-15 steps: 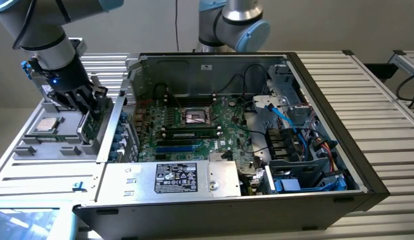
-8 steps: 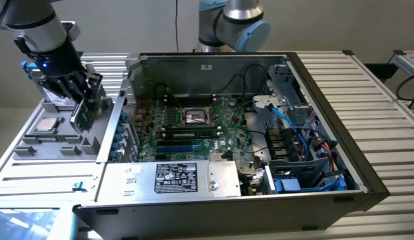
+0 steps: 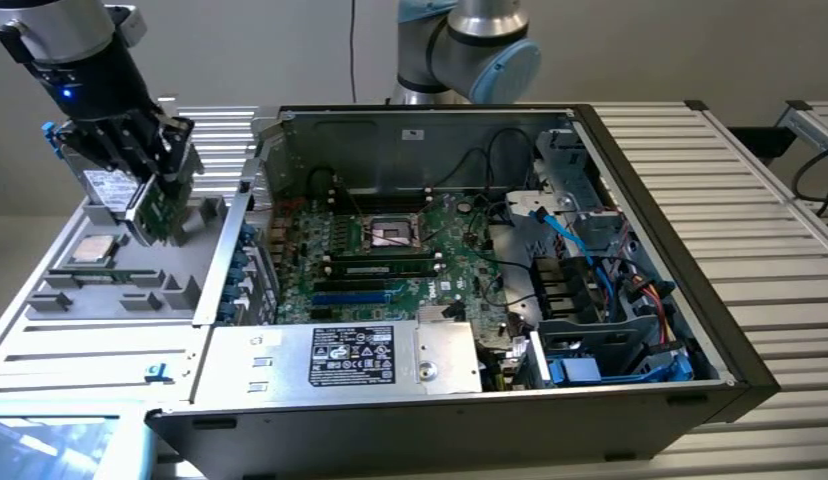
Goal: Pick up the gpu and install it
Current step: 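Pick up the gpu and move the gpu toward the slot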
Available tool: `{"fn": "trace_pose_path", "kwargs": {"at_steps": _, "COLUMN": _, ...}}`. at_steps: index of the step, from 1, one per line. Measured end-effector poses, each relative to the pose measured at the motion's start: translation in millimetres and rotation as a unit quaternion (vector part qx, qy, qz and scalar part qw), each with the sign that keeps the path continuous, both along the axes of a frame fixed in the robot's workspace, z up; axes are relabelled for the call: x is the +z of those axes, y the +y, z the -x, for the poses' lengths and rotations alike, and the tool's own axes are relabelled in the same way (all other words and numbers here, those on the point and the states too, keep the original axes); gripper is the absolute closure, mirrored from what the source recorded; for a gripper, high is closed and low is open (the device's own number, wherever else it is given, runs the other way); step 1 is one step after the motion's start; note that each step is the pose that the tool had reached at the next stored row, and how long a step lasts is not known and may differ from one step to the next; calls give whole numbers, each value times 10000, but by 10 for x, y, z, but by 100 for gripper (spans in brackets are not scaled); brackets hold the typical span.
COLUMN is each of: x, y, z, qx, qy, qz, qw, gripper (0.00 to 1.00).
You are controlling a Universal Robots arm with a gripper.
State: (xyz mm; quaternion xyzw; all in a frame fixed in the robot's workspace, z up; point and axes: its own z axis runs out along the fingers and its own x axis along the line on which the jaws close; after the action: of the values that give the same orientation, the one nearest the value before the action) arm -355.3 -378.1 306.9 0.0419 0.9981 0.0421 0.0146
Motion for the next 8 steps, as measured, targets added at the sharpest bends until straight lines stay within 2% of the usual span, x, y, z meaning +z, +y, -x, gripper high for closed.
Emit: {"fn": "trace_pose_path", "kwargs": {"at_steps": 8, "x": 365, "y": -2, "z": -7, "qx": 1, "qy": 0, "qz": 0, "qw": 10000, "gripper": 71}}
